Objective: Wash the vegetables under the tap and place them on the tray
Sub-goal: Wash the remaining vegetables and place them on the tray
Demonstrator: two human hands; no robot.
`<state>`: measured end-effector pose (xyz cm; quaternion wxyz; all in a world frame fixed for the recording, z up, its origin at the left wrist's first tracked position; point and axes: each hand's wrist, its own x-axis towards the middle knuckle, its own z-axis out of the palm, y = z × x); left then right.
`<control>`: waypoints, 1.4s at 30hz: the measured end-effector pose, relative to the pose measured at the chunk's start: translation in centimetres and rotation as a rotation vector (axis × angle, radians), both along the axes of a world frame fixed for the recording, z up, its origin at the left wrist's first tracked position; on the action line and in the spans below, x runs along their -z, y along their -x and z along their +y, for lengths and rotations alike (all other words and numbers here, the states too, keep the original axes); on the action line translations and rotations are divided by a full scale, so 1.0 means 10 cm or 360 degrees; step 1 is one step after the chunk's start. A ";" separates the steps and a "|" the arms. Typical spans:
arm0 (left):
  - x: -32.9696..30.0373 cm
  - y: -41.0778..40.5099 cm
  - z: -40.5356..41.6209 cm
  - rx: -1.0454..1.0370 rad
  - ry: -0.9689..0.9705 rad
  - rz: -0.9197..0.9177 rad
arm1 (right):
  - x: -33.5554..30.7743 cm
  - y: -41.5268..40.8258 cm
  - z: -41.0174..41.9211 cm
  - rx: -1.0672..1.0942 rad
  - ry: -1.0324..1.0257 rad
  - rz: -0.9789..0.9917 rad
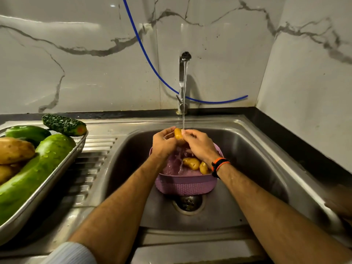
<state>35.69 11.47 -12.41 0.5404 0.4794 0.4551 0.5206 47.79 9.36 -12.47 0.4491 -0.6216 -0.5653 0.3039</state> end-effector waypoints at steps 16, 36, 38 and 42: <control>0.04 -0.23 0.01 0.0038 0.0205 -0.0562 | 0.05 0.29 0.22 0.0009 -0.0002 0.0368; -0.01 -0.28 -0.14 0.0197 0.0188 -0.0644 | -0.03 0.23 0.36 0.0187 -0.0031 0.0675; -0.01 -0.24 -0.15 0.0291 0.0212 -0.0641 | -0.05 0.17 0.36 0.0184 -0.0050 0.0727; -0.05 -0.24 -0.08 0.0072 0.0239 -0.0877 | -0.04 0.31 0.35 0.0092 -0.0059 0.0812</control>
